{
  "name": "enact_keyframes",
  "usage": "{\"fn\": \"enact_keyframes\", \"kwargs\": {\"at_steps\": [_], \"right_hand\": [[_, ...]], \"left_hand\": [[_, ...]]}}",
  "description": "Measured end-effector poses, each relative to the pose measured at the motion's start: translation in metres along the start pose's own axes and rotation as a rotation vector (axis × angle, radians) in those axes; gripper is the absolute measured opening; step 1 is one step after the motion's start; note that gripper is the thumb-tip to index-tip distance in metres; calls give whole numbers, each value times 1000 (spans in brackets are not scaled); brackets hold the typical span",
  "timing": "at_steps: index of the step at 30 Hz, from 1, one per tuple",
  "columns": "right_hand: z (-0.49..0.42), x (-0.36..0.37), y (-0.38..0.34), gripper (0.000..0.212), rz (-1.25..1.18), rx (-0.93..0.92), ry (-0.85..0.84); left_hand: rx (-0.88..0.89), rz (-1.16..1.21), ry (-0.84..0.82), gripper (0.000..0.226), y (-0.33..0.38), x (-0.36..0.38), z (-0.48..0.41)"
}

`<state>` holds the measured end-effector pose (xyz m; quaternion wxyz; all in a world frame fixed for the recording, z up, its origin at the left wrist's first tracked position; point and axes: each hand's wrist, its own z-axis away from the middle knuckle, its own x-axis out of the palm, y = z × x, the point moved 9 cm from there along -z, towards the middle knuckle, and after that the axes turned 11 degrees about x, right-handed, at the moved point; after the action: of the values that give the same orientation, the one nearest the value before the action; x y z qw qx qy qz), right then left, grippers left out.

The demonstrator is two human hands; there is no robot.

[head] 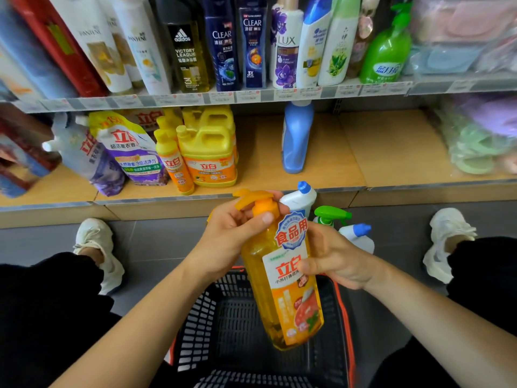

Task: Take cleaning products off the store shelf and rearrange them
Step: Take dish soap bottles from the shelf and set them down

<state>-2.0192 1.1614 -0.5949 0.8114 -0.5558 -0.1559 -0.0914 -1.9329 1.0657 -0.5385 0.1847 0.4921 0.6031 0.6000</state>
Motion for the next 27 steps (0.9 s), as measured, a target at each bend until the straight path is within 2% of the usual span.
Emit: {"fn": "enact_keyframes", "kwargs": {"at_steps": [2,5,7,11,14,17,20,22,27], "right_hand": [[-2,-5,0,78,22,-6,92],[-2,-15,-1,68,122,-25,269],[-3,-16,-2,63,136,-34,316],[-6,-8,-1,58,8,-16,216],[-8,0,0,74,-134,18,83],[-10,3,3,86,-233,37,34],[-10,5,4,79,-300,41,17],[-10,6,4,71,-310,41,22],[-15,7,8,62,-325,58,63]], "left_hand": [[31,-53,71,40,-2,-6,0],[40,-107,144,35,-5,-13,-2],[35,-116,176,32,-6,-16,-3],[-27,-72,164,38,-9,-20,-2],[-58,-9,128,38,-7,-20,-4],[-50,46,98,47,-3,-17,-5],[-46,65,77,37,-2,-14,-5],[-40,46,111,31,-2,-15,-4],[-26,21,325,21,-9,-21,0]]}}
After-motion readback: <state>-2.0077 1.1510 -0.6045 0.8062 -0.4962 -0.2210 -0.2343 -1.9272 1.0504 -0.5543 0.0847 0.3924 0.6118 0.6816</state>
